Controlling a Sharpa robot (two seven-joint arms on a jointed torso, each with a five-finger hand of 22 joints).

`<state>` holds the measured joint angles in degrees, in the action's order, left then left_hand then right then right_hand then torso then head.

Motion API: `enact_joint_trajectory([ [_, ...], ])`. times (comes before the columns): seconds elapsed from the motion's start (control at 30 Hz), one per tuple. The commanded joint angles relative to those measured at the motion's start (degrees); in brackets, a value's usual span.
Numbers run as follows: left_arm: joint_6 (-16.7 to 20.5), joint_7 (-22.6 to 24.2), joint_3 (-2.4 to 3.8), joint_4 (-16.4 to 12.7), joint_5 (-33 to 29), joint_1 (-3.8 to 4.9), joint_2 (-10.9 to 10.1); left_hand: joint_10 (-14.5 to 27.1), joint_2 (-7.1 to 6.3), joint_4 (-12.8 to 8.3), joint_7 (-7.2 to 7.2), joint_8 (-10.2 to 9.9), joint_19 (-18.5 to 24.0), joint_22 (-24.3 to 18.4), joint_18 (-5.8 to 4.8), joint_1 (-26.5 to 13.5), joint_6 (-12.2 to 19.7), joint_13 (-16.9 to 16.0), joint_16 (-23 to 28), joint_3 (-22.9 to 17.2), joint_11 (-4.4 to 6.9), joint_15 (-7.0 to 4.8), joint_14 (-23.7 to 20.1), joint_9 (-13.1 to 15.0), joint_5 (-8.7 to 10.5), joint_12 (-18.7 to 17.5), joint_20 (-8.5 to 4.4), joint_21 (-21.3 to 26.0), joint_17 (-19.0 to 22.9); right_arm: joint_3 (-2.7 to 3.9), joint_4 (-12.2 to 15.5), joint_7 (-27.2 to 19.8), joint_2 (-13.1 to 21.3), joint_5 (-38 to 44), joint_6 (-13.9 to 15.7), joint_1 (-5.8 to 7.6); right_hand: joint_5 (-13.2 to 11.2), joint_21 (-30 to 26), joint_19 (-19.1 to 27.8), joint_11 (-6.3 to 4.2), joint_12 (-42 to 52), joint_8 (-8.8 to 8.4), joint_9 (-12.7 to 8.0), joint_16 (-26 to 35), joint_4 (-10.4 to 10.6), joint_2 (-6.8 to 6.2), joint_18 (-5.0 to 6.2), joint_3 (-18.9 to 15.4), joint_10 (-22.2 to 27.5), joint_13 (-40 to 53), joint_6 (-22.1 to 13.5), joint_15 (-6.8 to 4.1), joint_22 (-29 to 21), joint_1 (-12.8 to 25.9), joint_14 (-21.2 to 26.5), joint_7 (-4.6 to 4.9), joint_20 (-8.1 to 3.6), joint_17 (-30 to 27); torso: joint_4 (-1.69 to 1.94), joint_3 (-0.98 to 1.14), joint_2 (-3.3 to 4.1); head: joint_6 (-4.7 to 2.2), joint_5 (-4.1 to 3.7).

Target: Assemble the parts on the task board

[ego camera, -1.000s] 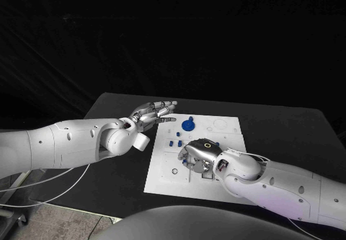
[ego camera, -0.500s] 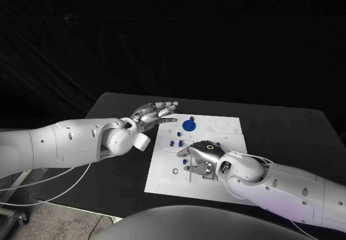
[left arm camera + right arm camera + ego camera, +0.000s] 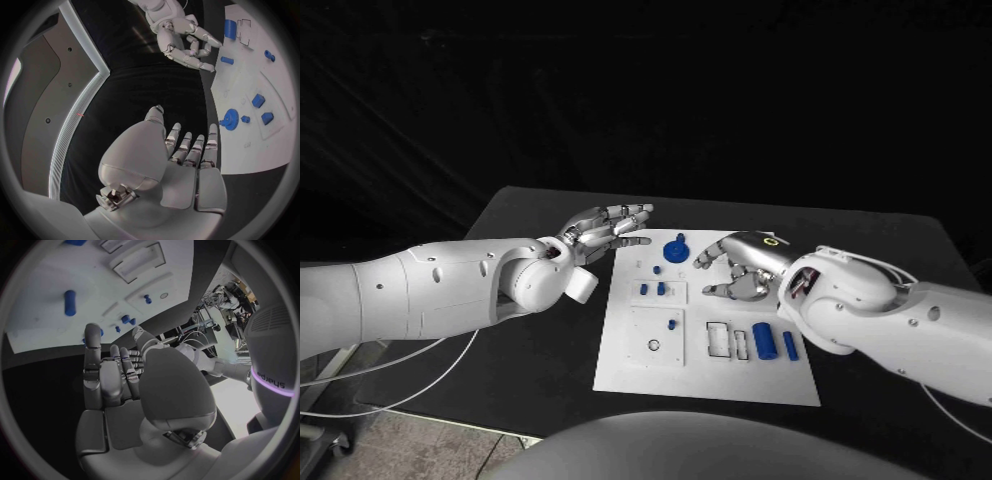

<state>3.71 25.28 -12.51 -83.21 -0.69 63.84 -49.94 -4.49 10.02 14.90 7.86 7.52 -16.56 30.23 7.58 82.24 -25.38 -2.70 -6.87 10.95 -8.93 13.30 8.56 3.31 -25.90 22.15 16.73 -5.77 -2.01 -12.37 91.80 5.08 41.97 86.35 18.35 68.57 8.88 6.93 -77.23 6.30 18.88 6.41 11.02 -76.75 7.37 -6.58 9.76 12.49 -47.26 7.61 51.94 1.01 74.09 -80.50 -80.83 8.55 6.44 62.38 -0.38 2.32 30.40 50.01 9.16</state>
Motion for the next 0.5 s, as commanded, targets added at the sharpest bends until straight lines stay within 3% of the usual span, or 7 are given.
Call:
enact_joint_trajectory([
  [0.03, -0.66, 0.21, 0.04, 0.08, 0.31, -0.06, 0.30, -0.28, 0.52, -0.11, 0.12, 0.31, -0.48, -0.09, -0.44, -0.01, -0.26, -0.06, -0.25, -0.06, -0.18, 0.06, 0.34, 0.03, -0.30, 0.20, 0.04, -0.31, -0.06, -0.01, 0.16, 3.46, 1.38, -6.46, -4.07, 1.58, -0.34, 0.49, -1.09, -0.21, 1.18, 0.32, 0.03, -1.46, 1.27, 0.03, 0.53, -0.53, -1.24, 0.21, 0.97, 0.03, 0.11, 1.64, -1.49, 0.16, 0.05, 2.46, 0.01, 0.01, -0.12, -0.01, -0.78],
  [0.17, -0.52, 0.20, 0.03, 0.17, 0.31, -0.08, 0.51, -0.27, 0.62, -0.10, 0.08, 0.33, -0.50, -0.17, -0.49, 0.03, -0.21, -0.05, -0.27, -0.10, -0.27, 0.09, 0.32, 0.02, -0.44, 0.17, 0.05, -0.31, -0.05, -0.03, -0.86, 3.53, 2.83, -8.71, -4.49, 2.94, -0.32, 0.77, -2.15, -0.09, 2.17, 0.54, 0.02, -2.40, 2.64, 0.39, 0.48, -1.08, -2.24, 0.27, 2.05, 0.25, 0.17, 3.02, -2.44, 0.70, 0.18, 3.96, 0.04, 0.03, 0.01, -0.01, -1.22],
  [0.3, -0.30, 0.21, 0.03, 0.07, 0.31, -0.10, 0.54, -0.27, 0.64, -0.10, 0.07, 0.33, -0.51, -0.19, -0.50, 0.04, -0.20, -0.05, -0.27, -0.10, -0.28, 0.09, 0.31, 0.02, -0.48, 0.17, 0.05, -0.31, -0.05, -0.06, -1.71, 2.61, 3.79, -12.63, -4.41, 3.03, 0.11, 0.82, -2.57, -0.14, 2.88, 0.55, -0.06, -2.95, 2.84, 0.91, 0.52, -0.93, -3.10, 0.30, 2.61, 0.21, 0.20, 2.91, -2.93, 0.78, 0.19, 4.96, 0.03, 0.08, 0.10, -0.01, -1.45],
  [0.5, -0.23, 0.22, 0.03, 0.09, 0.31, -0.11, 0.67, -0.29, 0.68, -0.12, 0.05, 0.34, -0.54, -0.21, -0.53, 0.10, -0.19, -0.06, -0.32, -0.12, -0.33, 0.11, 0.35, 0.02, -0.60, 0.23, 0.06, -0.32, -0.06, -0.10, -2.95, 4.31, 4.34, -9.37, -9.40, 2.51, 1.77, 0.78, -2.91, -0.17, 2.80, -0.14, -0.49, -2.64, 0.97, 0.81, 0.54, 0.06, -2.73, -0.20, 2.23, 0.13, 0.26, 0.16, -2.83, 0.49, 0.08, 4.24, 0.09, 0.01, 0.05, -0.01, -1.94],
])
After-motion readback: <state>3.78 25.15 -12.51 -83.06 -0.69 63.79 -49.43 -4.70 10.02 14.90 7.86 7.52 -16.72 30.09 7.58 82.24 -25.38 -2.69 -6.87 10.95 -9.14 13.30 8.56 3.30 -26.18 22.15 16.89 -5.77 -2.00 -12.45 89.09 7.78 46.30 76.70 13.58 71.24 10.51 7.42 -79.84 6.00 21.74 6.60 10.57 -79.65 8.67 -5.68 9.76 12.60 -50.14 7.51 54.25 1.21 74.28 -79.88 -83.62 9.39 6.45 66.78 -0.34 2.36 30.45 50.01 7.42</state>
